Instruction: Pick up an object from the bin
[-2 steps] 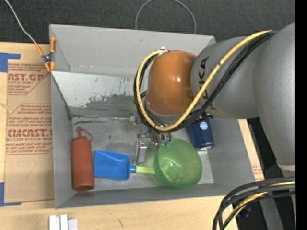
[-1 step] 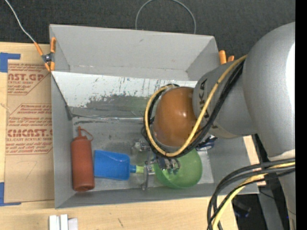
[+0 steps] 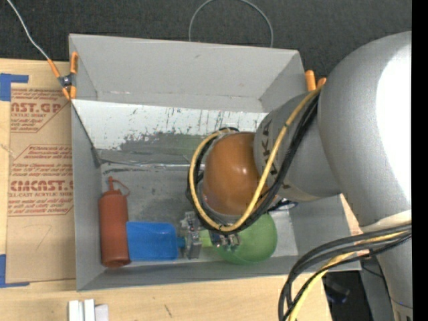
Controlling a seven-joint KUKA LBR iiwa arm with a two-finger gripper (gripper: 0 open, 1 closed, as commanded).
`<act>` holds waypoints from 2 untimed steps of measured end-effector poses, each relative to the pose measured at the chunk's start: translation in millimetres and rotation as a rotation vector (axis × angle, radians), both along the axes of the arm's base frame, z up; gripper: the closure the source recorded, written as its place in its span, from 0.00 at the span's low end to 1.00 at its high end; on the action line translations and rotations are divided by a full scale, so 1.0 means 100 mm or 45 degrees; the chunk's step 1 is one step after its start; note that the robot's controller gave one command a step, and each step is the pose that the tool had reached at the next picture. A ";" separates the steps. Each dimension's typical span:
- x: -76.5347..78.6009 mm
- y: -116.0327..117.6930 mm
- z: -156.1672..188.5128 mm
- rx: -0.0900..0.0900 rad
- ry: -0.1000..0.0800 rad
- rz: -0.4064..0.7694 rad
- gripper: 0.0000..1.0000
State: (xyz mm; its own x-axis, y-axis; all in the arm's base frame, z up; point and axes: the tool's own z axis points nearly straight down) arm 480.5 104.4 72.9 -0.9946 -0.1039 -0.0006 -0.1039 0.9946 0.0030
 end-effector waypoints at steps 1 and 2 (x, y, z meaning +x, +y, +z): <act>0.00 0.00 0.00 0.000 0.001 -0.001 1.00; 0.09 -0.14 1.31 0.001 -0.003 -0.032 0.00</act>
Offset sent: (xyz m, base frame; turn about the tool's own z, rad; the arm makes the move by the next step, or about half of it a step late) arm 0.0082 -0.0143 0.1306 0.0253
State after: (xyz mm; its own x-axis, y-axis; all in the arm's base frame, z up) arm 489.5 90.6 203.6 -0.9969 -0.0788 -0.0033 -0.0788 0.9969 0.0032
